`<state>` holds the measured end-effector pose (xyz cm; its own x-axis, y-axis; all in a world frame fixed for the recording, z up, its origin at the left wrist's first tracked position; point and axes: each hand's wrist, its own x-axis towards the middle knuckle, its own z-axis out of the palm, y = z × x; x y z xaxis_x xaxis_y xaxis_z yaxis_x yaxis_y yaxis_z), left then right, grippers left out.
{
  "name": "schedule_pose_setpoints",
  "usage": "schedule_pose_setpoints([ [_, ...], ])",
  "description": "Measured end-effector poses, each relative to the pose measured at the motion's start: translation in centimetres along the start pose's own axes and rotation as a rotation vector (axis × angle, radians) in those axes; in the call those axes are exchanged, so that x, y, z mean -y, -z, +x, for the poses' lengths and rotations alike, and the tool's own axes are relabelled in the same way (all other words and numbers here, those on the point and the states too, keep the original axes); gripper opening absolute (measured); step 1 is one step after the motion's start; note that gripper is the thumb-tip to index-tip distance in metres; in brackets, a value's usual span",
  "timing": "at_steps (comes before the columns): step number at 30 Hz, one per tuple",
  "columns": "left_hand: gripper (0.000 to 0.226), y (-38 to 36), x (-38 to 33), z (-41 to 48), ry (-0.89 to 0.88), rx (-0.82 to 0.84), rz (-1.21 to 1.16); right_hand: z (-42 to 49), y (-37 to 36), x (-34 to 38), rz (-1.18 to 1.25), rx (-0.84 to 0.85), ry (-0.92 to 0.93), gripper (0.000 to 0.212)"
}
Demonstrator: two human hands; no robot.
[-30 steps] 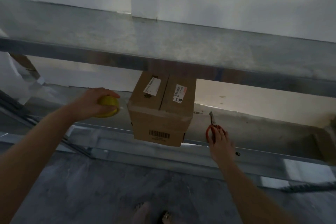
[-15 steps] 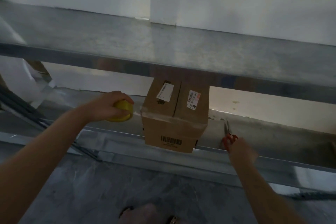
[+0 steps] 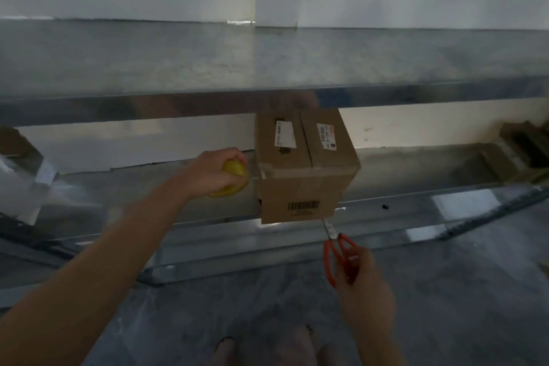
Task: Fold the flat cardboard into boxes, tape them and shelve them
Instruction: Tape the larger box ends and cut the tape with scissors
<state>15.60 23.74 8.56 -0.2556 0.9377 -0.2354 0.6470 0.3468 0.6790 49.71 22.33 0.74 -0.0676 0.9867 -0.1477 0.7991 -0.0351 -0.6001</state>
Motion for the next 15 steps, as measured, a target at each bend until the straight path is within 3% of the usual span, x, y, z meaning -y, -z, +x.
schedule_pose_setpoints([
  [3, 0.030, 0.2, 0.5, -0.3, -0.016, 0.032, -0.002, -2.3, -2.4, 3.1, 0.083, 0.151, 0.000, 0.035],
  [8, 0.027, 0.9, 0.7, -0.6, -0.040, 0.066, -0.024, -3.2, -6.3, 7.6, 0.623, 0.472, -0.141, 0.020],
  [12, 0.027, 1.5, 0.4, -0.3, -0.042, 0.116, -0.015, -2.4, -6.9, 9.7, 0.711, 0.532, -0.152, 0.014],
  [15, 0.027, 1.5, 0.3, 0.0, -0.038, 0.137, 0.008, -1.9, -7.0, 10.6, 0.663, 0.543, -0.180, 0.020],
])
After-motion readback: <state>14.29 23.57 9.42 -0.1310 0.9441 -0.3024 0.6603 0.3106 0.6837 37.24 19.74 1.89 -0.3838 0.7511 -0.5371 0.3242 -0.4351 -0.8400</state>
